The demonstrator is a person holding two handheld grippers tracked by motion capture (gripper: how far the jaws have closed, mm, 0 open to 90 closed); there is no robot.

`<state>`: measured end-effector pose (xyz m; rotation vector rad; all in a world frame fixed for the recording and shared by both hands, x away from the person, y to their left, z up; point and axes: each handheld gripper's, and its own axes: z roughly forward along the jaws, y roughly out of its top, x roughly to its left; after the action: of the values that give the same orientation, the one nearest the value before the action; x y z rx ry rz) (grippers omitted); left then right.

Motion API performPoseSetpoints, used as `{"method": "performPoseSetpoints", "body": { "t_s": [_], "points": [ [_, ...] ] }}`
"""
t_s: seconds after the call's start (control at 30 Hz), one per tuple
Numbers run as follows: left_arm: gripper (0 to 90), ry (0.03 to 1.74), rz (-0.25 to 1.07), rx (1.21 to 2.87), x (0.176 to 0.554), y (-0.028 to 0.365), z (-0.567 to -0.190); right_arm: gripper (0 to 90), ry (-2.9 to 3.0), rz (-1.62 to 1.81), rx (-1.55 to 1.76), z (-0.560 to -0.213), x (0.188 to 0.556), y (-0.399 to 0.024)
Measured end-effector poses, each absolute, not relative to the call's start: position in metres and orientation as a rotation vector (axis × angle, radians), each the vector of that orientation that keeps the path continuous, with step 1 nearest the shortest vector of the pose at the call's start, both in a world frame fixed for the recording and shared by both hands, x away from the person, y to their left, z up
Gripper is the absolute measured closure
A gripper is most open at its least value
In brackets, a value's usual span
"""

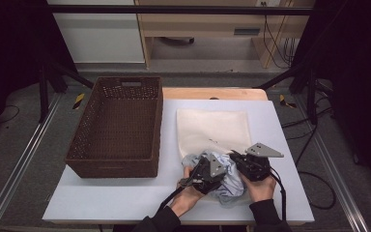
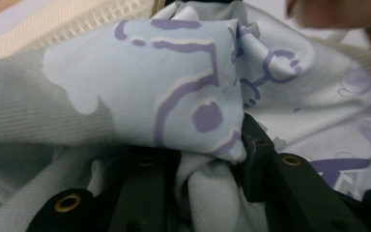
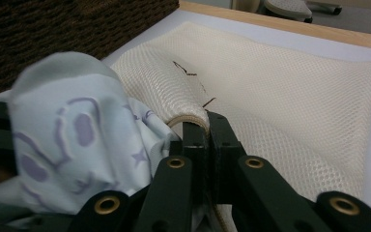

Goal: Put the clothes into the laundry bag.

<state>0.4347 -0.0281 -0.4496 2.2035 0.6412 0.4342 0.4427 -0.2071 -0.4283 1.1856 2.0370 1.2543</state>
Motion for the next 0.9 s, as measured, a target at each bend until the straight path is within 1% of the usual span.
{"method": "performPoseSetpoints", "body": {
  "t_s": [0.07, 0.27, 0.3, 0.33, 0.4, 0.5, 0.53, 0.6, 0.67, 0.7, 0.73, 0.77, 0.8, 0.83, 0.87, 0.9],
  "points": [
    [65.7, 0.646, 0.417, 2.214, 0.44, -0.032, -0.456, 87.8, 2.036, 1.251, 1.181, -0.427, 0.442, -0.206],
    [62.7, 0.634, 0.384, 2.229, 0.442, -0.032, -0.455, 87.8, 2.026, 1.262, 1.172, -0.424, 0.44, -0.204],
    [61.0, 0.623, 0.38, 2.216, 0.439, -0.029, -0.455, 87.8, 2.025, 1.265, 1.166, -0.425, 0.44, -0.205],
    [55.4, 0.604, 0.369, 2.199, 0.435, -0.025, -0.451, 87.8, 2.019, 1.273, 1.177, -0.425, 0.44, -0.206],
    [46.9, 0.584, 0.341, 2.183, 0.428, -0.018, -0.442, 87.8, 2.015, 1.277, 1.181, -0.425, 0.44, -0.208],
    [39.9, 0.577, 0.358, 2.169, 0.42, -0.011, -0.432, 87.8, 2.013, 1.278, 1.182, -0.426, 0.44, -0.209],
    [39.9, 0.572, 0.377, 2.16, 0.417, -0.006, -0.426, 87.8, 2.013, 1.279, 1.183, -0.426, 0.44, -0.209],
    [35.4, 0.581, 0.411, 2.127, 0.413, 0.004, -0.415, 87.8, 2.013, 1.272, 1.184, -0.426, 0.44, -0.209],
    [33.0, 0.599, 0.418, 2.099, 0.412, 0.015, -0.405, 87.8, 2.013, 1.271, 1.186, -0.426, 0.44, -0.209],
    [30.4, 0.615, 0.429, 2.074, 0.414, 0.025, -0.397, 87.8, 2.013, 1.269, 1.184, -0.426, 0.44, -0.21],
    [29.2, 0.615, 0.429, 2.074, 0.414, 0.025, -0.397, 87.8, 2.015, 1.269, 1.184, -0.426, 0.44, -0.21],
    [26.5, 0.622, 0.459, 2.061, 0.416, 0.028, -0.395, 87.8, 2.015, 1.269, 1.183, -0.426, 0.44, -0.21],
    [25.0, 0.646, 0.479, 2.071, 0.426, 0.03, -0.396, 87.8, 2.016, 1.27, 1.184, -0.426, 0.441, -0.209],
    [24.0, 0.646, 0.479, 2.071, 0.426, 0.03, -0.396, 87.8, 2.015, 1.27, 1.184, -0.426, 0.441, -0.209],
    [24.0, 0.659, 0.448, 2.08, 0.433, 0.03, -0.4, 87.8, 2.015, 1.27, 1.184, -0.426, 0.441, -0.209],
    [23.2, 0.69, 0.369, 2.097, 0.446, 0.027, -0.411, 87.8, 2.015, 1.272, 1.182, -0.426, 0.44, -0.209]
  ]
}}
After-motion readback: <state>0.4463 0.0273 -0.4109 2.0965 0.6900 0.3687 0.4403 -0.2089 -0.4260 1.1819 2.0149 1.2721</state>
